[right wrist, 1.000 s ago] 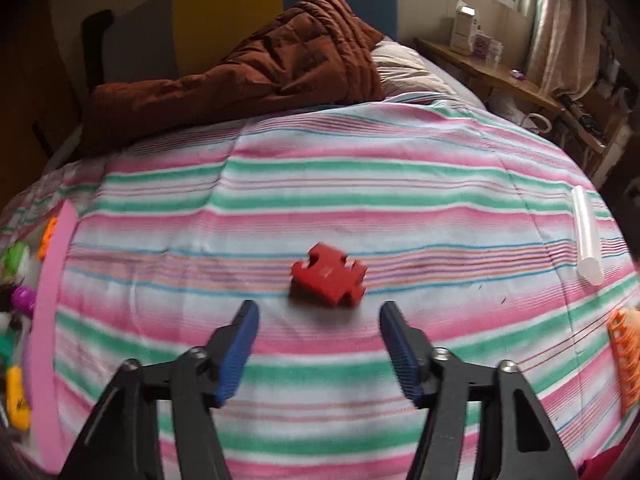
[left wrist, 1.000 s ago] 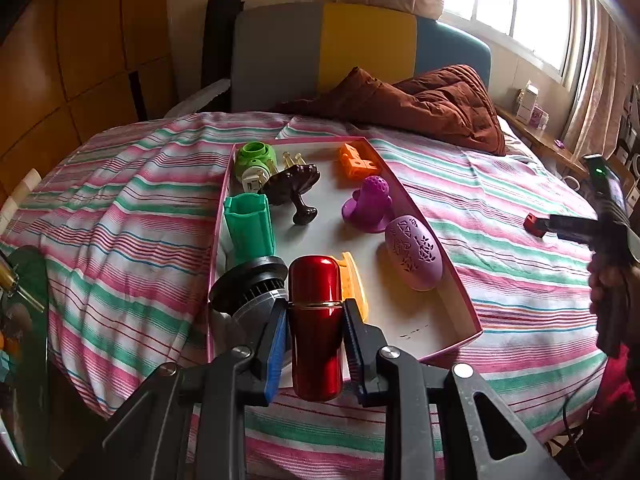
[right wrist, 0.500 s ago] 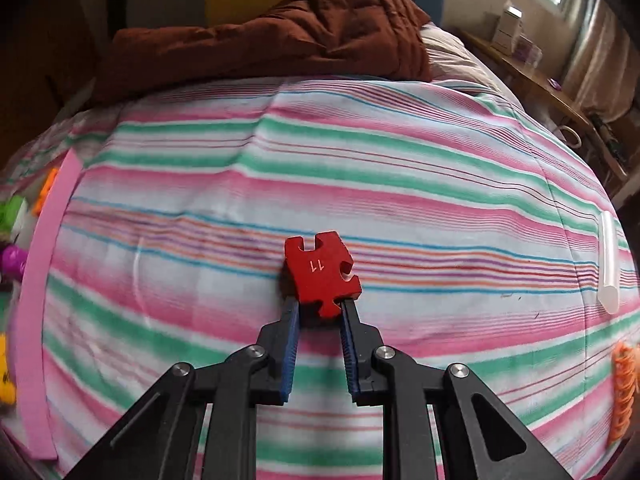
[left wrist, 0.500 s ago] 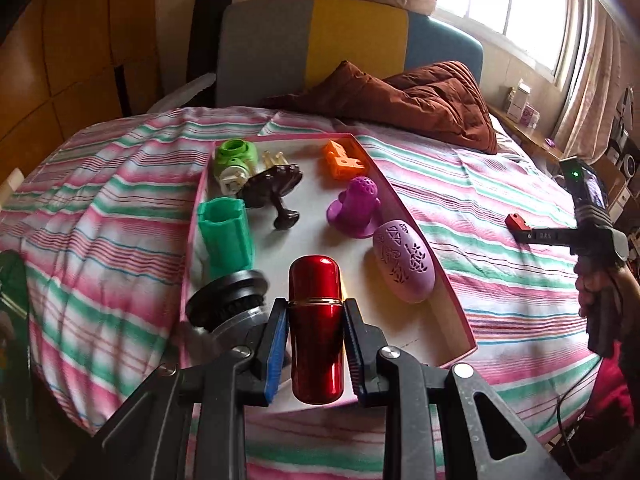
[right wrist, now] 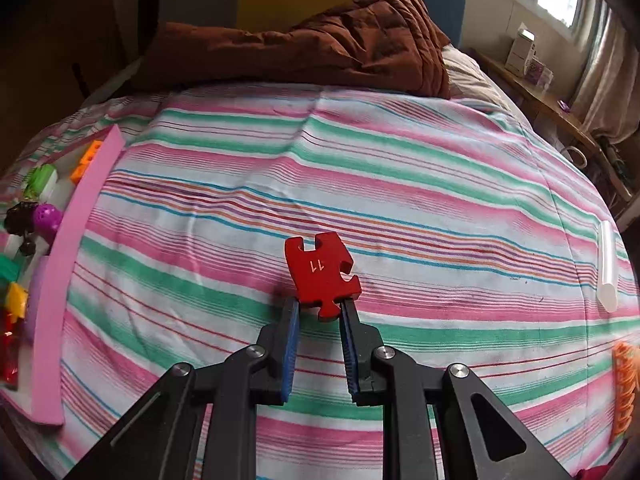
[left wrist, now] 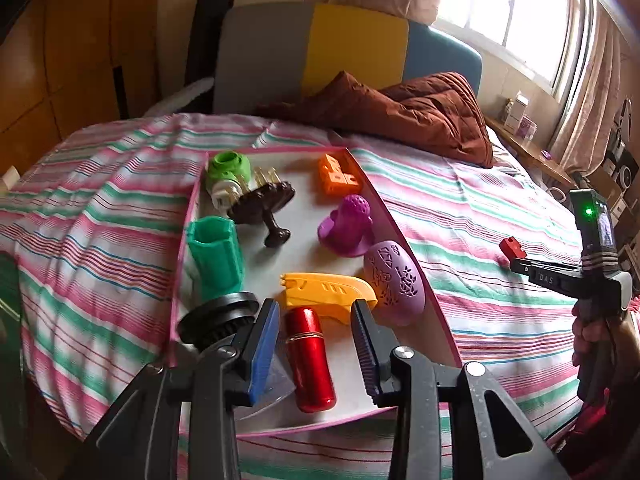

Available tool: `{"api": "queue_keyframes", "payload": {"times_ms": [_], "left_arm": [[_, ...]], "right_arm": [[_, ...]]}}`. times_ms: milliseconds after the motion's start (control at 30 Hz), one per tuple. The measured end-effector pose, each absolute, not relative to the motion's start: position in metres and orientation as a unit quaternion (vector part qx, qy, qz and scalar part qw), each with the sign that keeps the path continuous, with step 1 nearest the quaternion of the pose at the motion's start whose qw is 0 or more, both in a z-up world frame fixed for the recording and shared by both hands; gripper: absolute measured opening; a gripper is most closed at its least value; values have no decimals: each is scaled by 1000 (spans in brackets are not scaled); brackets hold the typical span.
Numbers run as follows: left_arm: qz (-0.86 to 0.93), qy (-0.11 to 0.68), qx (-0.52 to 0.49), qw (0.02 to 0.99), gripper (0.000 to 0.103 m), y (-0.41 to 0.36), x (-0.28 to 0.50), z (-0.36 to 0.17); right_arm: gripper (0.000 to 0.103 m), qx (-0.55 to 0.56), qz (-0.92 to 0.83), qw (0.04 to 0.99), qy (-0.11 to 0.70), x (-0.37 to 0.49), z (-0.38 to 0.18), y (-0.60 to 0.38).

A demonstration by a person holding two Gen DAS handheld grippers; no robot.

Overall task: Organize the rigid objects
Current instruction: 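Carry the red puzzle piece over the tray with the right tool, then lower the red puzzle piece into the tray and open the right tool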

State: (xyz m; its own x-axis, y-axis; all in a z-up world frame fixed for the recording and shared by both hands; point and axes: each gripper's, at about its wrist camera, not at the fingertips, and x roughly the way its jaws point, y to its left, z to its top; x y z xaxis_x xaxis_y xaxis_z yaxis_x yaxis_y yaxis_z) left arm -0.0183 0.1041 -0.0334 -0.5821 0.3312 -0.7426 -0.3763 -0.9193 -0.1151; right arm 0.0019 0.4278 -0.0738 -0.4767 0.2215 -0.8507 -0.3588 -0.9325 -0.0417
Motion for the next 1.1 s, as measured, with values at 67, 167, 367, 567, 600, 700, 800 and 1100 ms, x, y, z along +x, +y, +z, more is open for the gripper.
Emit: {"api": "queue_keyframes", "payload": {"times_ms": [67,167,367,567,600,700,800,1100], "left_arm": [[892,35,-409,188,37,101,-16,-31],[896,37,-409,170,37,92,-14,-27],[900,33,-408,149,37,76,-12,-23],[905,31,-404,133,38,64,-10,-21],[905,31,-403,130,38,62,-10,-20],[907,28,-404,120,39,56,-10,-21],[908,22,-404,109,39,50,-10,-21],[915,19,-396,75,39,38,-9,-19]], "right_arm": [[20,-472,865,157,70,1,-65,418],[20,-455,878,134,64,-2,-49,398],[20,-426,900,72,54,-14,-23,347],[20,-413,909,-8,45,-30,-11,287],[20,-417,908,-22,42,-36,-12,275],[20,-429,901,-47,37,-50,-19,250],[20,-445,893,-60,37,-66,-31,233],[34,-466,881,-68,47,-80,-54,216]]}}
